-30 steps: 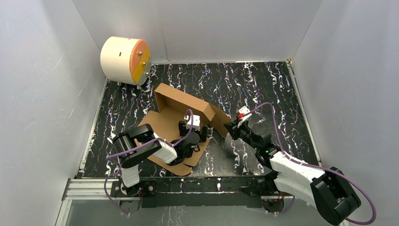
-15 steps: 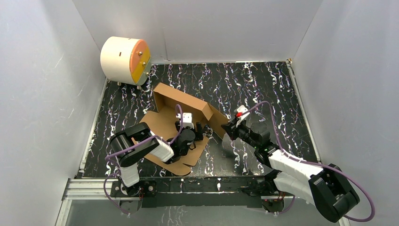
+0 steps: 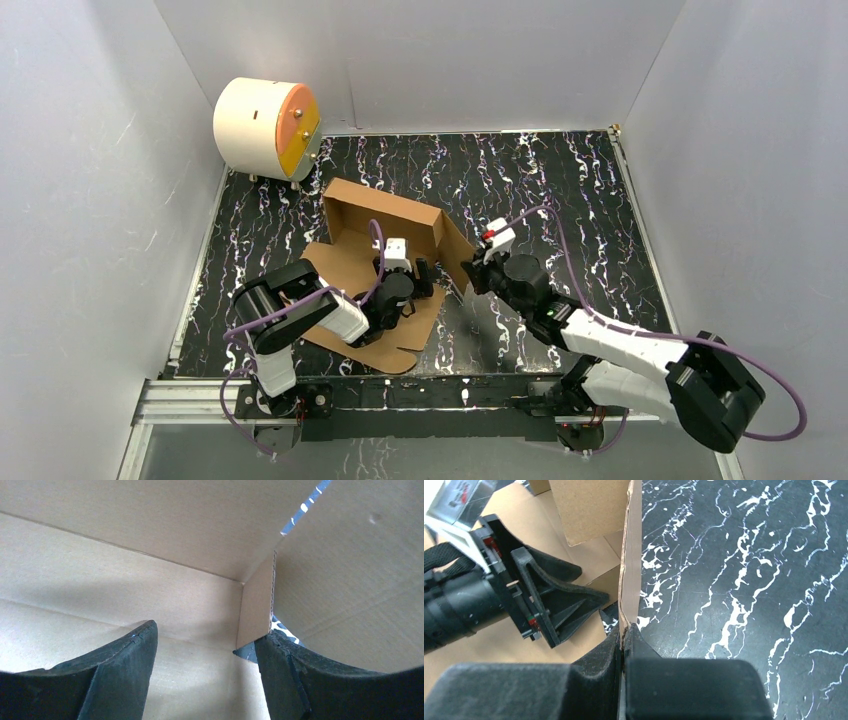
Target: Fold the paper box
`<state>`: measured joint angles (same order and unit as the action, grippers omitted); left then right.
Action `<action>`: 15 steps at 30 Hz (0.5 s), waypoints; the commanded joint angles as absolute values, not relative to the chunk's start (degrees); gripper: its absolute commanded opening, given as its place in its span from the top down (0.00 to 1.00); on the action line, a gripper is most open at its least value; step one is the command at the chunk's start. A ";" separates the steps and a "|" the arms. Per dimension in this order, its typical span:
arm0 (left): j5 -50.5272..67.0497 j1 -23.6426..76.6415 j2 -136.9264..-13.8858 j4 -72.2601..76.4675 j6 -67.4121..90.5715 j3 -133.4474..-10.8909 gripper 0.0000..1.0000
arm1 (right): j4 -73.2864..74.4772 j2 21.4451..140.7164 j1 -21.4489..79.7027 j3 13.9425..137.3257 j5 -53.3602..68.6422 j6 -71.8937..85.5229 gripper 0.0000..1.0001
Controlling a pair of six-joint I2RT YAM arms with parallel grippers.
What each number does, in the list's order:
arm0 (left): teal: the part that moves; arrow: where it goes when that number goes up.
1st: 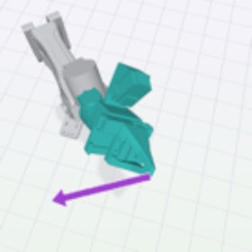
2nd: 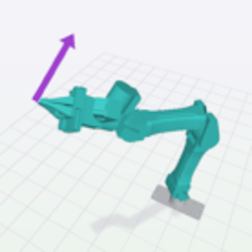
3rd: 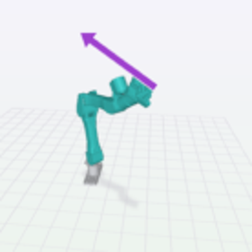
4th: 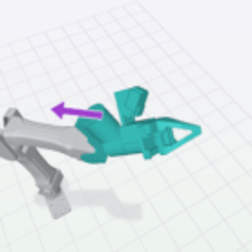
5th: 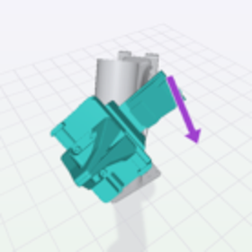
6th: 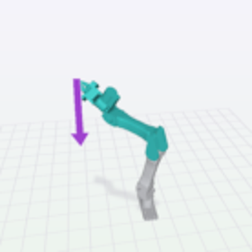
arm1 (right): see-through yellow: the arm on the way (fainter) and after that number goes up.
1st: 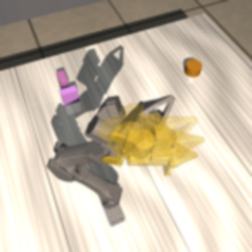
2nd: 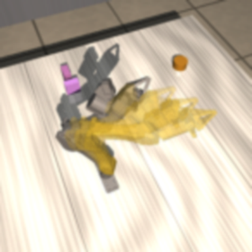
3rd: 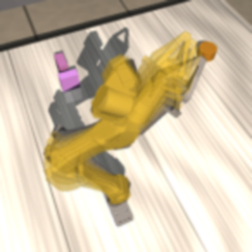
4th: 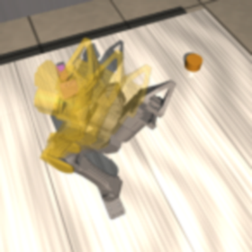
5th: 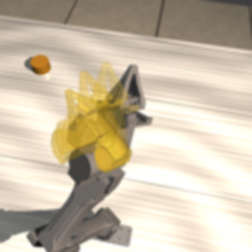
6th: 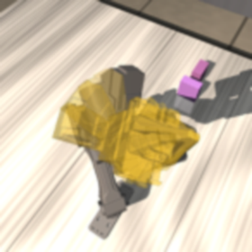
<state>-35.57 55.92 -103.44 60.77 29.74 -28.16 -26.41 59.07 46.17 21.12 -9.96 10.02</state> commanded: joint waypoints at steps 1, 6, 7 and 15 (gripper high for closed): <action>-31.63 56.29 -102.04 59.75 32.60 -27.21 0.33 | -24.60 62.55 49.74 25.47 -20.99 14.39 0.92; -31.32 56.97 -100.03 59.99 32.39 -26.78 0.33 | -24.99 66.43 52.23 27.89 -27.80 18.47 0.88; -31.18 57.02 -99.49 59.97 32.43 -26.62 0.33 | -25.38 67.28 52.67 28.21 -28.95 18.61 0.88; -30.66 57.04 -89.52 59.85 34.36 -22.30 0.30 | -32.17 72.79 53.69 29.17 -33.08 14.43 0.89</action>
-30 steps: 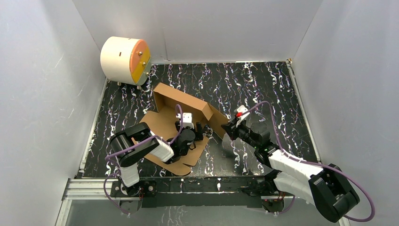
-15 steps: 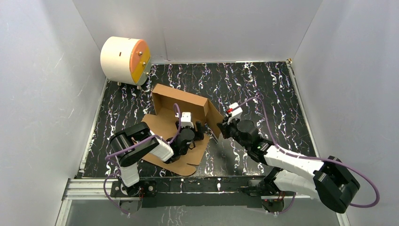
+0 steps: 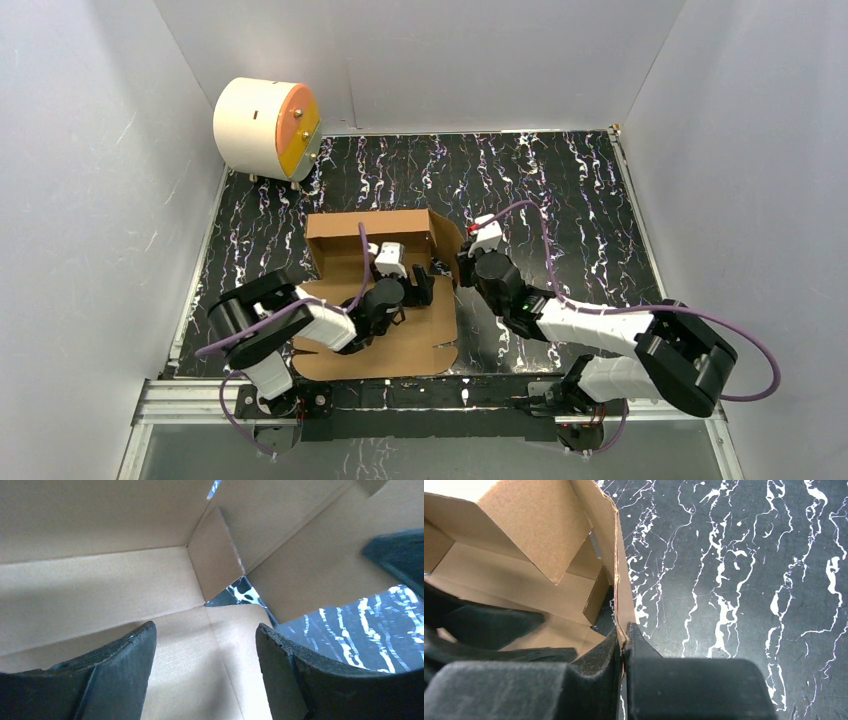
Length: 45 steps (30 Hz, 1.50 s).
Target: Fold the paper box
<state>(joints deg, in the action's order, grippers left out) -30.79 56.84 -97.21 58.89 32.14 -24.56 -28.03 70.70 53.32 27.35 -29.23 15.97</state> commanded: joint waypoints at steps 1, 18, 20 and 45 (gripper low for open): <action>-30.41 57.06 -87.70 59.74 34.62 -21.50 0.29 | -32.85 73.30 53.69 29.32 -33.53 13.51 0.90; -33.61 57.37 -53.39 33.26 54.67 -16.95 0.12 | -34.72 78.48 53.57 33.65 -30.02 8.06 0.91; -35.34 57.09 -50.12 31.71 57.55 -16.91 0.11 | -34.79 78.60 53.61 33.59 -29.69 8.00 0.91; -26.12 33.73 -45.51 31.41 78.62 -18.59 0.15 | -36.49 79.34 53.57 33.10 -25.30 6.62 0.92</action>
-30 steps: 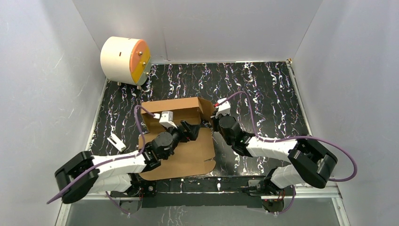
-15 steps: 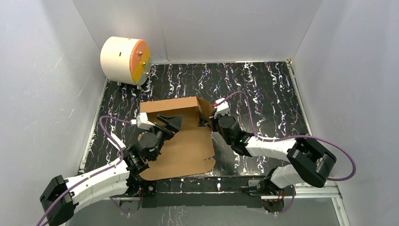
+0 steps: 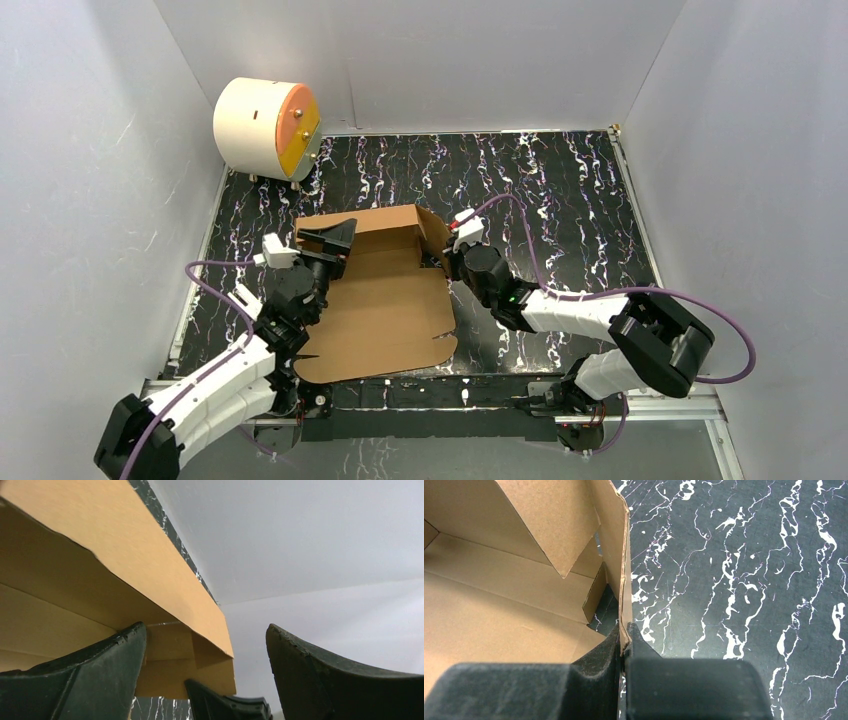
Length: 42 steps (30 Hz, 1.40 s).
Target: Fold the paper box
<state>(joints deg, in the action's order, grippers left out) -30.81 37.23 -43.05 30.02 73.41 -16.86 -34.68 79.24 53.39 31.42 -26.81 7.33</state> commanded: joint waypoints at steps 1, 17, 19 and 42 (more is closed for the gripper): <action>-25.17 32.92 -46.51 32.31 79.26 -18.40 0.16 | -36.37 79.21 53.61 33.15 -25.17 6.59 0.92; -22.08 30.94 -52.24 40.21 79.84 -17.43 0.75 | -29.94 77.83 53.61 36.95 -24.66 9.29 0.92; -21.90 30.94 -52.42 40.88 80.38 -17.04 0.81 | -27.96 77.51 53.61 38.01 -25.47 10.36 0.91; -19.52 31.49 -58.12 48.47 85.63 -15.39 1.00 | -17.17 75.16 54.27 42.92 -28.51 27.65 0.93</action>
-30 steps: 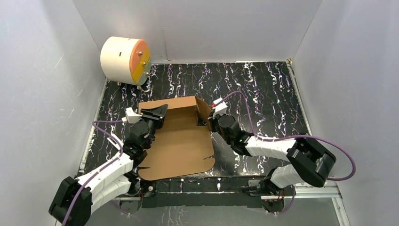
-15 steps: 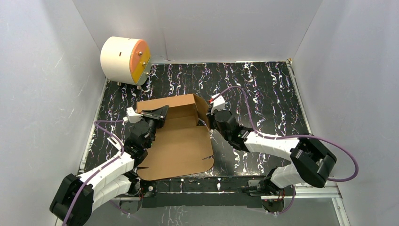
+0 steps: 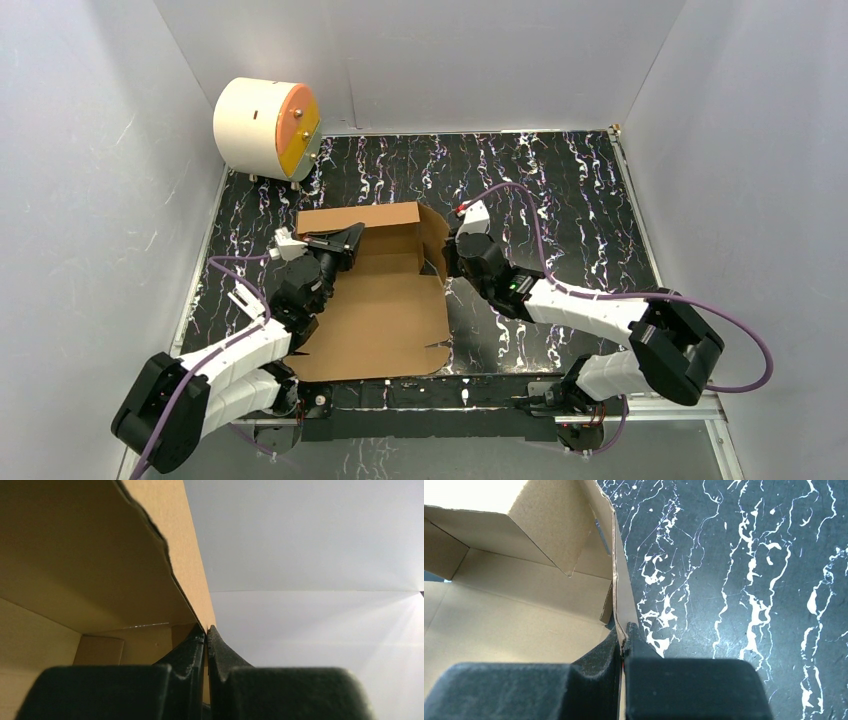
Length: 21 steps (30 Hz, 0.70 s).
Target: Fold the paper box
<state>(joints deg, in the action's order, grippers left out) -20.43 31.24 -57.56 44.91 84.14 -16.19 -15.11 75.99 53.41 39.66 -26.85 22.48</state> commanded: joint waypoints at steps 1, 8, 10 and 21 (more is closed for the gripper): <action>-19.44 31.80 -58.29 48.77 85.76 -15.38 1.00 | -17.14 75.55 54.57 42.89 -29.37 28.41 0.93; -19.76 34.35 -59.75 50.77 85.76 -15.90 1.00 | -18.41 78.94 57.45 44.07 -37.65 32.16 0.92; -19.62 35.10 -60.44 51.41 85.99 -15.99 1.00 | -19.23 79.86 58.05 44.65 -40.45 32.47 0.91; -21.07 41.09 -65.52 55.17 86.73 -17.57 1.00 | -26.46 83.76 58.16 46.90 -47.28 25.21 0.87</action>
